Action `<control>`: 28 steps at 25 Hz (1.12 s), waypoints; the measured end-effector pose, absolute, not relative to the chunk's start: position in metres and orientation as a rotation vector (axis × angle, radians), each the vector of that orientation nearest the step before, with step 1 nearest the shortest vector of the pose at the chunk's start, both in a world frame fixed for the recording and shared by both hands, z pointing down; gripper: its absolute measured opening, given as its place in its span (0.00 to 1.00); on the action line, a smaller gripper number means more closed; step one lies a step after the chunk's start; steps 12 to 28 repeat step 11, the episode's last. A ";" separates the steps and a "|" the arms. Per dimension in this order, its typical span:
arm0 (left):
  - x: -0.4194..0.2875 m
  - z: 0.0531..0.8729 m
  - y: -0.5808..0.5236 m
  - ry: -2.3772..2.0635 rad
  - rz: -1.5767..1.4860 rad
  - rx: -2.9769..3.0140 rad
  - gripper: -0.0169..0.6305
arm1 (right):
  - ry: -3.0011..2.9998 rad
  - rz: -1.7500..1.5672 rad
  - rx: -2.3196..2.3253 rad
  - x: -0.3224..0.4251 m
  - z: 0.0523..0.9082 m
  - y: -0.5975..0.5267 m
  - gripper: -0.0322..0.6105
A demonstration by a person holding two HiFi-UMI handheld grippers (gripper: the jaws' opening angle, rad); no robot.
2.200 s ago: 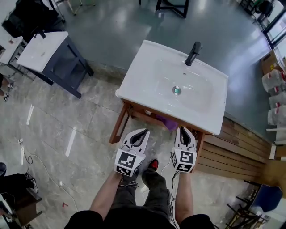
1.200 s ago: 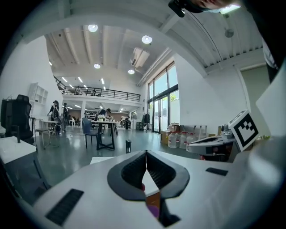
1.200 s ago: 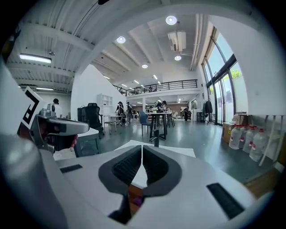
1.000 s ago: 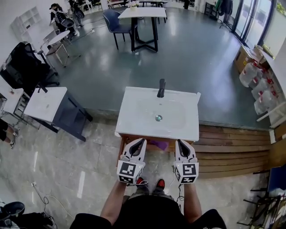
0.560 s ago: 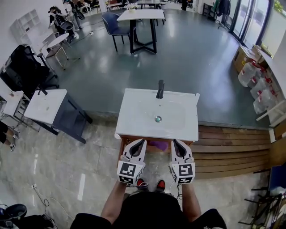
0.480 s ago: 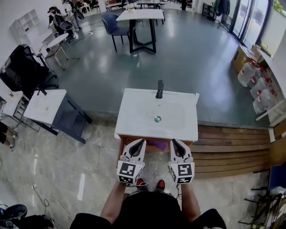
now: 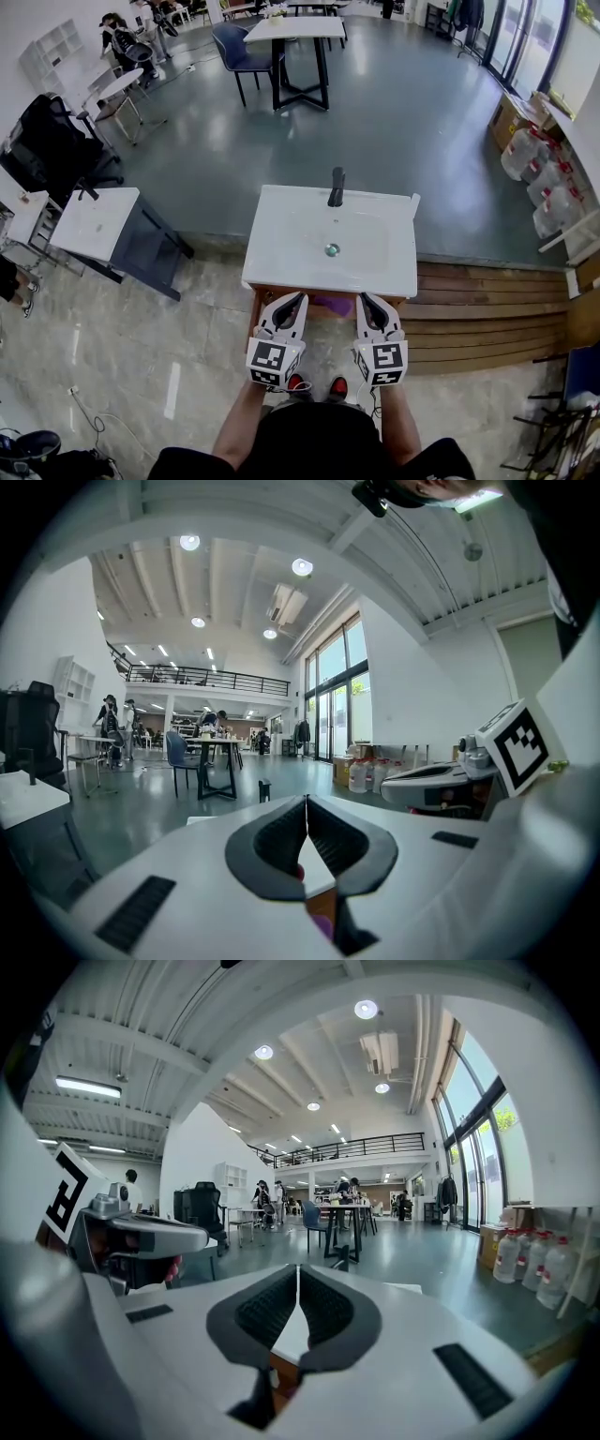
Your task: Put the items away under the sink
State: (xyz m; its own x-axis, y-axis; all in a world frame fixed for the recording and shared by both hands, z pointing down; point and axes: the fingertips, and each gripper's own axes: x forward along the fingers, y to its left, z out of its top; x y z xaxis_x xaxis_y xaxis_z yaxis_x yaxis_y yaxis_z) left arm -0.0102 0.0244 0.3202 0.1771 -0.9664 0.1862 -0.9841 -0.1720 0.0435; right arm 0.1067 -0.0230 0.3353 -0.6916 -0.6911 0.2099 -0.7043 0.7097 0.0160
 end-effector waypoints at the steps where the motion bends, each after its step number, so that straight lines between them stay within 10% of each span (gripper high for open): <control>1: -0.010 0.320 0.024 -1.915 0.174 2.287 0.04 | -2.715 0.095 1.120 0.107 0.336 -0.023 0.11; 28: -0.016 0.316 0.023 -1.926 0.169 2.288 0.04 | -2.725 0.086 1.108 0.099 0.333 -0.023 0.11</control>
